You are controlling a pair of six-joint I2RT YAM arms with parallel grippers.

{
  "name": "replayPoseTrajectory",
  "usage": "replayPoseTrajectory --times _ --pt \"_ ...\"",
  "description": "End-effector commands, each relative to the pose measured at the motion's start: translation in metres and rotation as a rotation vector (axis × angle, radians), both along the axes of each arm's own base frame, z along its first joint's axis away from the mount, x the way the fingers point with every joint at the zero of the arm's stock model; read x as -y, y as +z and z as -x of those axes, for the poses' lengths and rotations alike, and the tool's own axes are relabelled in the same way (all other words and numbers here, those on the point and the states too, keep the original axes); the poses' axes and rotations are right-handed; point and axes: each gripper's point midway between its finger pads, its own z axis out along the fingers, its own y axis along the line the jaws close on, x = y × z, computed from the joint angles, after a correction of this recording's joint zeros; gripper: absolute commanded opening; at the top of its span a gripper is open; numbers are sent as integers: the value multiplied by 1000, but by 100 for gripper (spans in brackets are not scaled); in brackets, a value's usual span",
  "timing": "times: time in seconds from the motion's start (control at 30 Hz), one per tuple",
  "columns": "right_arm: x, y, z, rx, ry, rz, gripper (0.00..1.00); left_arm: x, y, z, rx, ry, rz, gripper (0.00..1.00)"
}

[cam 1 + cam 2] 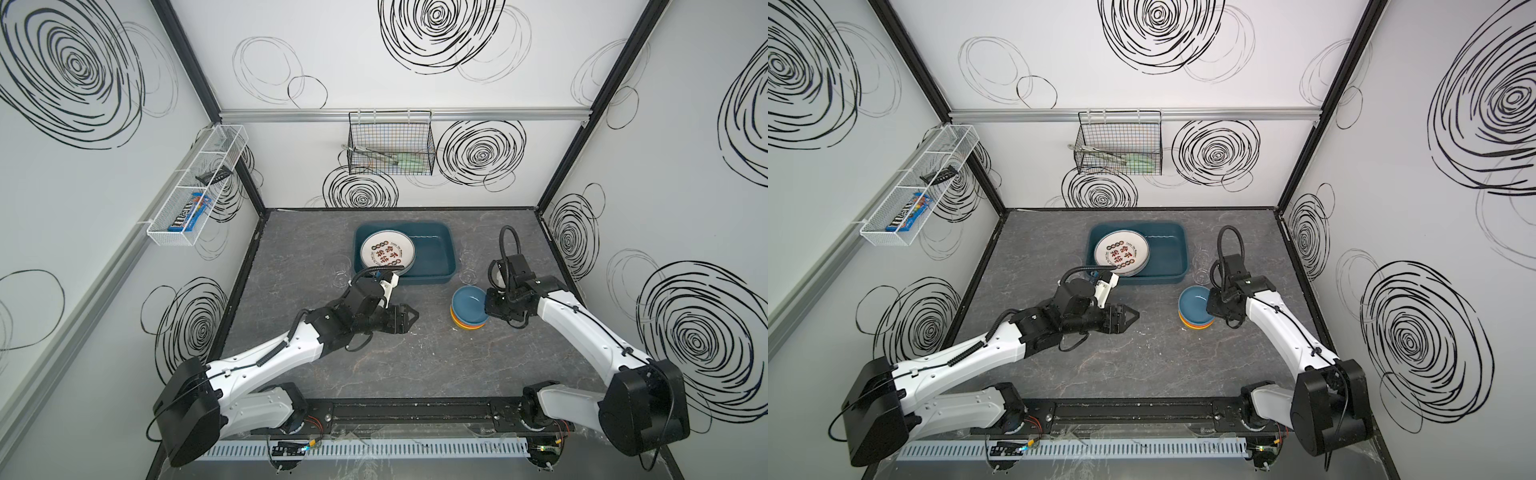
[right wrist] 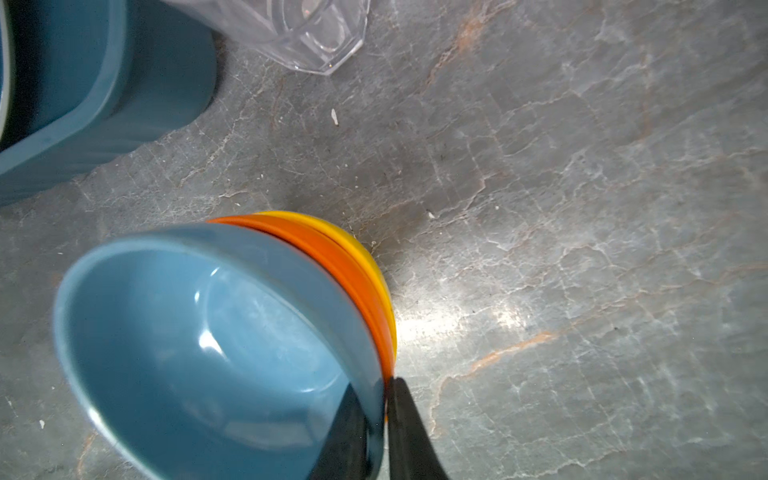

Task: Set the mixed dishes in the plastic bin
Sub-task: 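Close the right gripper on the rim of the blue bowl, then lift the blue bowl off the orange bowl and carry it into the teal bin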

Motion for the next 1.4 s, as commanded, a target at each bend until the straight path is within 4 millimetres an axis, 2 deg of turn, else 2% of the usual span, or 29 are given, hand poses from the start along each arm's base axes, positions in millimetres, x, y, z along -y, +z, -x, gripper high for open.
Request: replayPoseTrajectory --times 0.0,0.53,0.77,1.0,1.37 --pt "3 8 1 -2 0 19 11 4 9 -2 32 2 39 74" --pt "-2 33 -7 41 25 37 5 -1 12 -4 37 18 55 74" --pt "-16 48 -17 74 68 10 3 -14 13 -9 32 65 75 74" --pt "-36 62 -40 103 105 -12 3 -35 13 -16 26 133 95 74" --pt "-66 69 -89 131 127 -63 3 -74 16 -25 24 241 105 75"
